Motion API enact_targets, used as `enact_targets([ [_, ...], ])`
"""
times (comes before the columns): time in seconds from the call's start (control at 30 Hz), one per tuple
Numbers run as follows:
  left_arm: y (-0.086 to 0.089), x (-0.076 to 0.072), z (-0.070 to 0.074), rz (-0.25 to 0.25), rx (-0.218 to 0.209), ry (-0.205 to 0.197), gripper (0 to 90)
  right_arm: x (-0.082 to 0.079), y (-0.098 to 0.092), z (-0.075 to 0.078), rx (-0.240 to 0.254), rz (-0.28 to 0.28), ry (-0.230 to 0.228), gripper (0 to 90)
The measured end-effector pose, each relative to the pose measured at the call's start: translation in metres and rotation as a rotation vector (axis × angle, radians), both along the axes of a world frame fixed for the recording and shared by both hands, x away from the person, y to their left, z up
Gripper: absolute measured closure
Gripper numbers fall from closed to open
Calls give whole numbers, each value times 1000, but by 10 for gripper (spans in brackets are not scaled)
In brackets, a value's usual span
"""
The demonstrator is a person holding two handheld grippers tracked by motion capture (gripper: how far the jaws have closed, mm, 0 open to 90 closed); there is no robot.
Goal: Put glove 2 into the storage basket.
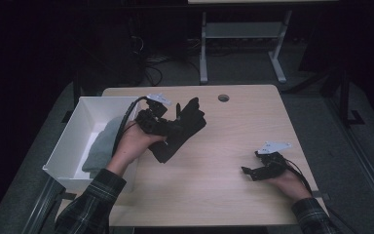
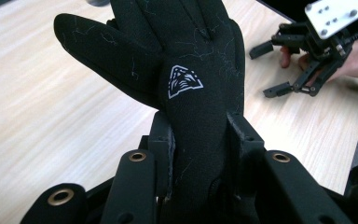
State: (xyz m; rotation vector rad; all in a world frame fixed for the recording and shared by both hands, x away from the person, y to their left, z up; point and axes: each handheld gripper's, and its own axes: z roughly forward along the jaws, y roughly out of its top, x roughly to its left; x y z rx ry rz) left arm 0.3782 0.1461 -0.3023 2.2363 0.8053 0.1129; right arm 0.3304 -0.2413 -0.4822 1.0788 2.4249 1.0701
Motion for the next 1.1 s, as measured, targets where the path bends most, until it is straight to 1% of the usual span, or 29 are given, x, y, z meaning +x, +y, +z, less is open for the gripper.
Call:
enact_targets([
  [0.07,7,1,5,28,-19,-1,670,0,0,0,0,0,0,144],
  [0.17,23,2,13,57,-29,-7,670,0,0,0,-2,1,-1,144],
  [0.2,27,3,15,59,-25,-12,670,0,0,0,-2,1,-1,144],
  [0.3,41,4,22,85,-28,-19,670,0,0,0,-2,1,-1,144],
  [0.33,46,4,24,100,-35,-22,670,0,0,0,-2,1,-1,144],
  [0.4,55,3,28,112,-34,-26,670,0,0,0,-2,1,-1,143],
  [0.53,78,2,34,161,-42,-41,670,0,0,0,-2,1,-1,144],
  [0.6,92,2,36,196,-46,-46,670,0,0,0,-2,1,-1,144],
  [0.7,111,2,37,242,-44,-53,670,0,0,0,-2,1,-1,144],
  [0.77,126,1,35,274,-49,-50,669,0,0,0,-2,1,-2,144],
  [0.9,150,0,32,333,-49,-51,669,0,0,0,-2,-1,-1,144],
  [1.0,162,-1,26,374,-50,-46,669,0,0,0,-4,-1,1,144],
  [1.07,169,-1,19,394,-30,-46,669,0,0,0,-4,-2,0,144],
  [1.1,173,-1,15,413,-26,-34,669,0,0,0,-2,-2,0,144],
])
